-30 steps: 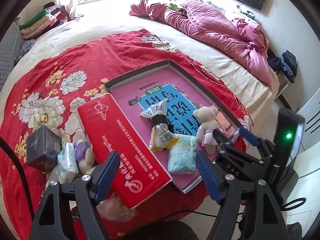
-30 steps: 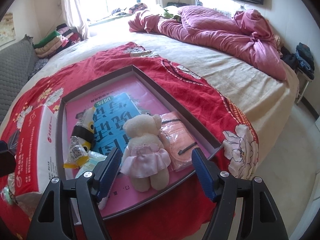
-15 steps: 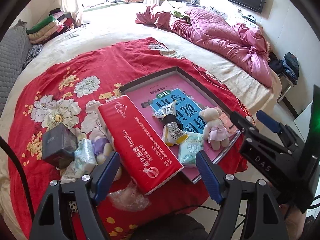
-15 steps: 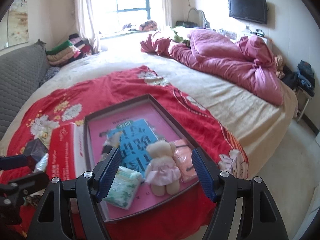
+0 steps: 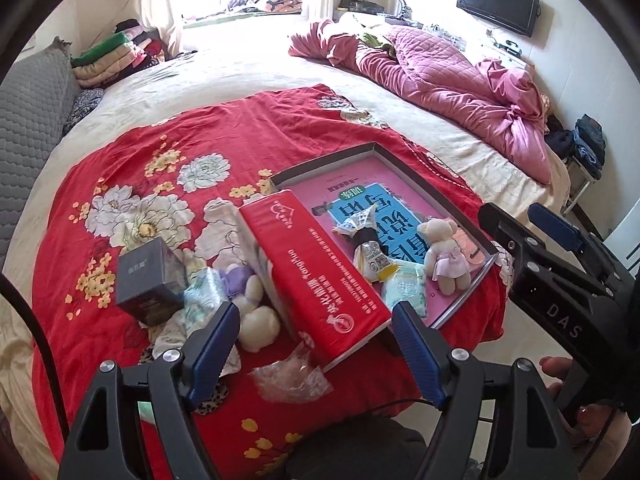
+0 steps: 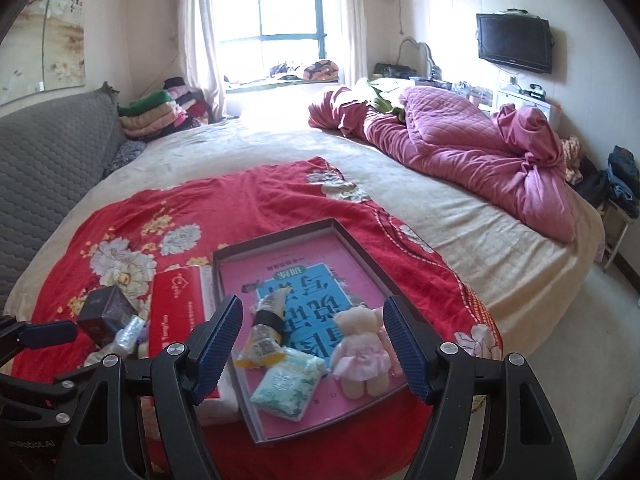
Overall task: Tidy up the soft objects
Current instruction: 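Move both tools back from the tray to the pile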
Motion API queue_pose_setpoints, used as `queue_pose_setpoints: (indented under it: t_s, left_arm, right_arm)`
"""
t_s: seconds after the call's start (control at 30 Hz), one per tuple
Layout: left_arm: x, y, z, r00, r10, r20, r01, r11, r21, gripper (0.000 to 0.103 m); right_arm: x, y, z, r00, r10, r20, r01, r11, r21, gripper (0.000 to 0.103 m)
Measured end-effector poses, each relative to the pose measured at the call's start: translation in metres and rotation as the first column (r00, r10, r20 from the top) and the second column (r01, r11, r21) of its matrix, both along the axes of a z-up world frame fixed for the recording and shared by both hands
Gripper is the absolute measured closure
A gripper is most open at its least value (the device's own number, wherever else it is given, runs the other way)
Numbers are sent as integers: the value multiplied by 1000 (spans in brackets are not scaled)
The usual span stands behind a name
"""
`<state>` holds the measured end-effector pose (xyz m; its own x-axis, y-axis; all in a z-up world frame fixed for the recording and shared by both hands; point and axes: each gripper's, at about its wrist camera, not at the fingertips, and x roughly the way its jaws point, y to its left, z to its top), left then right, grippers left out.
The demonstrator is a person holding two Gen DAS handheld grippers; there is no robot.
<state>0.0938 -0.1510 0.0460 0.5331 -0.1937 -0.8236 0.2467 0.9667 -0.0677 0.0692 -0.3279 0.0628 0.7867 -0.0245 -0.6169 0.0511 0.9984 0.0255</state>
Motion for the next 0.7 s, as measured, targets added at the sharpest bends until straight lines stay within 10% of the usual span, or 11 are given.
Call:
queue_pose_setpoints:
  t_s: [0.7]
  left_arm:
    - [-23,56,7,996,89,23,-89,996,-3,25]
  right_arm:
    - [-15,54,16,995,96,11,-95,992,-83,29]
